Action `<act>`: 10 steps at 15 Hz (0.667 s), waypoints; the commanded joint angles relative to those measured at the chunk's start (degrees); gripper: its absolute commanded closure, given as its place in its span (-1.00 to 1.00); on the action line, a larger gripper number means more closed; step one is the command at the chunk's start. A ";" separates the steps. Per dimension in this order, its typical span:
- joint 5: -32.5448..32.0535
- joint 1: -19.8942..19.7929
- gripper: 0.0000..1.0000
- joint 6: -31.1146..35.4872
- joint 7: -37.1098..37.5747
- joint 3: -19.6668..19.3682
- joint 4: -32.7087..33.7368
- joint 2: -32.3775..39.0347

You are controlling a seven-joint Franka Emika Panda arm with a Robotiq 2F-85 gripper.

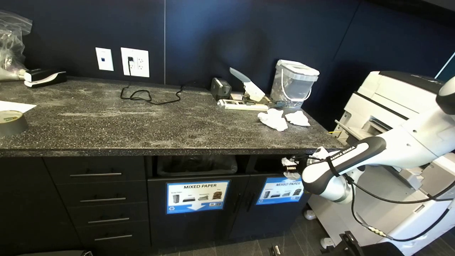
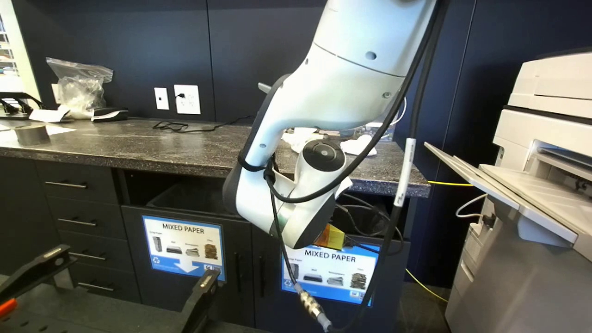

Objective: Put the papers on the counter into the recycle bin

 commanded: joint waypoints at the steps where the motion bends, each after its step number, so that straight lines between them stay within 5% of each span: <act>1: -3.03 4.12 0.77 2.89 6.95 -2.08 7.04 3.58; 10: -1.53 11.58 0.77 8.47 18.27 -6.81 17.84 10.43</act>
